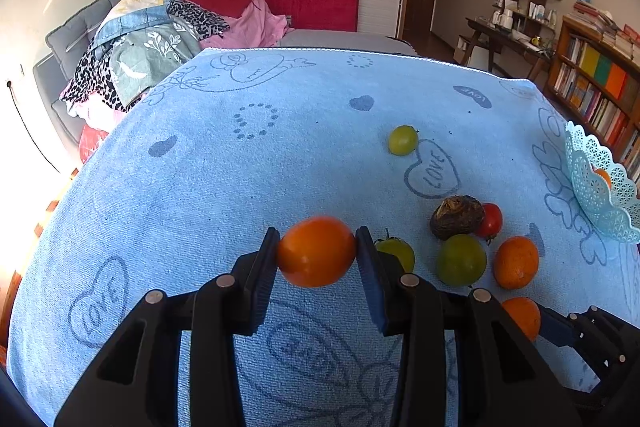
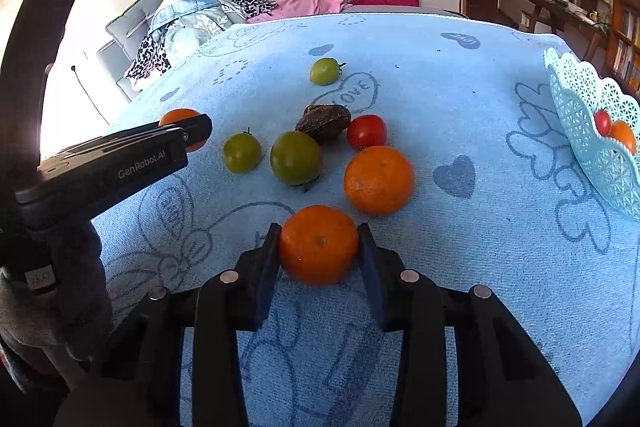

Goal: Organize fruits
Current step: 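Carry the orange and tangerine over the basket with both tools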

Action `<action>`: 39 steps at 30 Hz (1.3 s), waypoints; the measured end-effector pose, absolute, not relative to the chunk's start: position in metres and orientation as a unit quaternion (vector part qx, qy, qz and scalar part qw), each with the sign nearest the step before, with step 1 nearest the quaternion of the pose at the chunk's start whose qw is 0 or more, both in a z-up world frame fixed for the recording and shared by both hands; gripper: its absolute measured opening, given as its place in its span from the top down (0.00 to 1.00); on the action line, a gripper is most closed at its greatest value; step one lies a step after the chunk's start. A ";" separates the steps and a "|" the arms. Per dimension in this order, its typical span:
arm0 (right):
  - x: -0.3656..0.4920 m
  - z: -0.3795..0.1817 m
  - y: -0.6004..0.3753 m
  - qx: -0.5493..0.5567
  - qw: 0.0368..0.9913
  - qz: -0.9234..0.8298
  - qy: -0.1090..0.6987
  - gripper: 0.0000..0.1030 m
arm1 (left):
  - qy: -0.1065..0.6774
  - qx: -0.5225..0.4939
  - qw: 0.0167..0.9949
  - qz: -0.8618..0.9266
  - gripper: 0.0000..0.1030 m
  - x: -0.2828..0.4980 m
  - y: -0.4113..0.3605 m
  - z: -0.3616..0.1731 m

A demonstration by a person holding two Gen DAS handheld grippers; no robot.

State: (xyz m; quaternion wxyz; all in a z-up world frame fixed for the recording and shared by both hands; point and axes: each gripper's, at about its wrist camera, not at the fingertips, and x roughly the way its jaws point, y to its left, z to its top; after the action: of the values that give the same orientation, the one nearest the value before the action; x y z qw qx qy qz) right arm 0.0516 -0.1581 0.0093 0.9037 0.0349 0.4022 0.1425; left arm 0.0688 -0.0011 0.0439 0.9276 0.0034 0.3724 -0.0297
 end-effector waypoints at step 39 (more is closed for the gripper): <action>0.042 0.056 -0.208 0.081 0.933 0.091 0.339 0.62 | 0.303 0.006 0.951 -0.062 0.62 0.049 -0.025 0.073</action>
State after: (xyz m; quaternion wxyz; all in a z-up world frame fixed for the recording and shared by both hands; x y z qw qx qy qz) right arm 0.0415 -0.2079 0.0560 0.9327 0.0813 0.3395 0.0908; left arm 0.0490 -0.0245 0.0728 0.9508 0.0061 0.3034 -0.0625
